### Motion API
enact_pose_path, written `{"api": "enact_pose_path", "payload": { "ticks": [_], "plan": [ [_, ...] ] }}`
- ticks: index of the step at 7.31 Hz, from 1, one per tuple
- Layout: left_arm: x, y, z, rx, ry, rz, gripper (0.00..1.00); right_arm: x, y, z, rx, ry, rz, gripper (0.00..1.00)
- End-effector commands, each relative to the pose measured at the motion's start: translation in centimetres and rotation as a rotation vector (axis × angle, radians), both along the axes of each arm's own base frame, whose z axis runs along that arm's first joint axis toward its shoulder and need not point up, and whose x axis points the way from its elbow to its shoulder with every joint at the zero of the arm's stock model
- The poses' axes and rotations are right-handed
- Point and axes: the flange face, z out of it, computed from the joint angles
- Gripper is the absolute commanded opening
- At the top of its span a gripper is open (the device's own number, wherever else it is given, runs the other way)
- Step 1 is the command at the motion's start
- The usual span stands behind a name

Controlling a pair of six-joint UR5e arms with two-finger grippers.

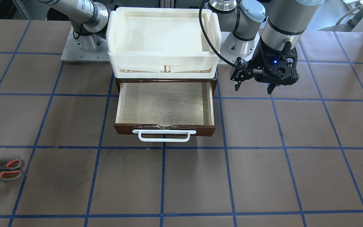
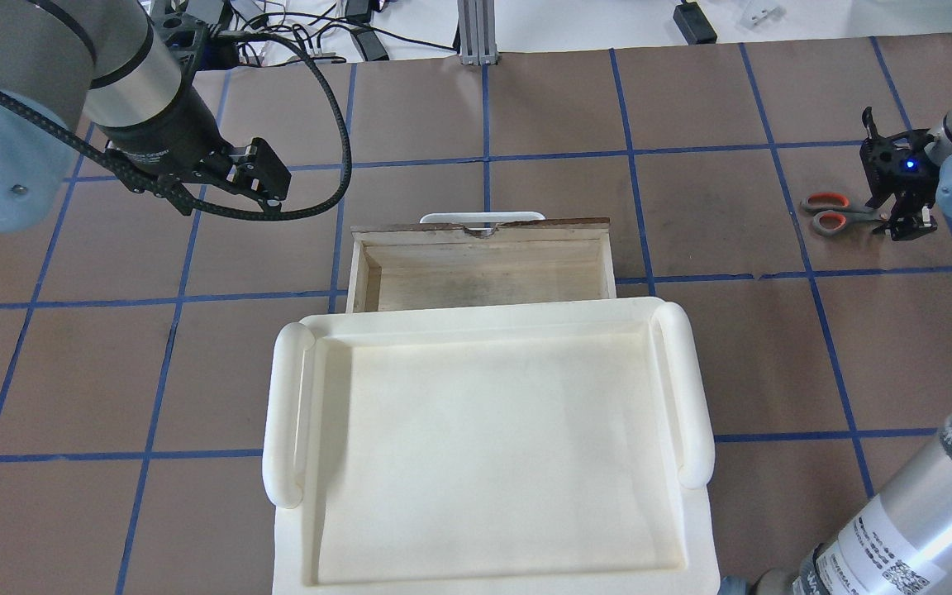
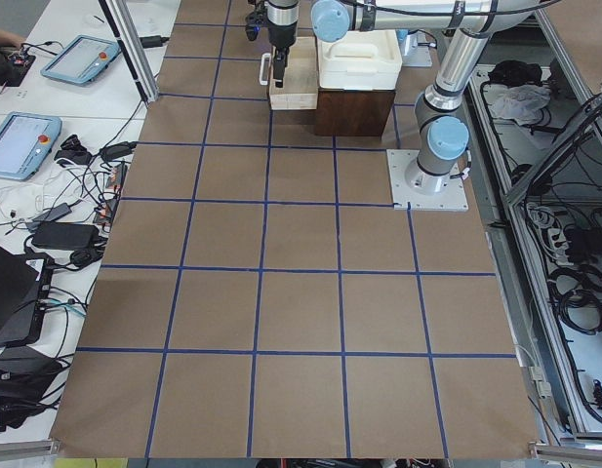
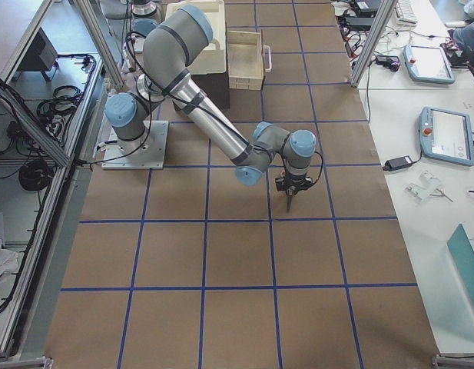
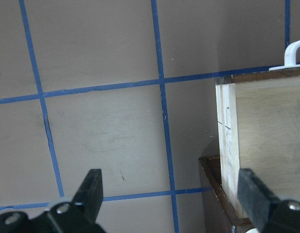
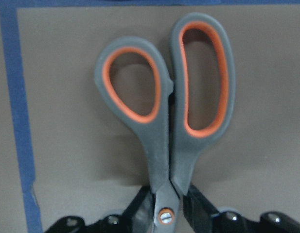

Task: Put scissors in drawer and close it
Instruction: 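Close the right gripper on the scissors' blade end and lift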

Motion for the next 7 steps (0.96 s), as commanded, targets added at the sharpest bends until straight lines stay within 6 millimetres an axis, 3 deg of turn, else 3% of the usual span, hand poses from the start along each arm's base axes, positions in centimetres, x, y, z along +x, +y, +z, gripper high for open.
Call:
{"api": "enact_pose_path", "payload": {
  "ticks": [1,3,5,6,7],
  "plan": [
    [0.0,0.1,0.1,-0.002,0.000,0.000,1.00,0.0,0.0,0.4,-0.003,0.002,0.000,0.18],
    [0.0,0.1,0.1,-0.004,0.001,0.001,1.00,0.0,0.1,2.2,-0.018,0.013,0.000,0.15],
    [0.0,0.1,0.2,-0.004,0.000,-0.002,1.00,1.0,1.0,6.6,-0.013,0.009,0.005,0.12],
    [0.0,0.1,0.1,-0.002,0.000,-0.001,1.00,2.4,1.8,9.8,-0.006,0.003,0.017,0.12],
    [0.0,0.0,0.0,-0.001,0.001,0.001,1.00,7.7,1.8,13.1,0.008,-0.001,0.105,0.12]
  ]
}}
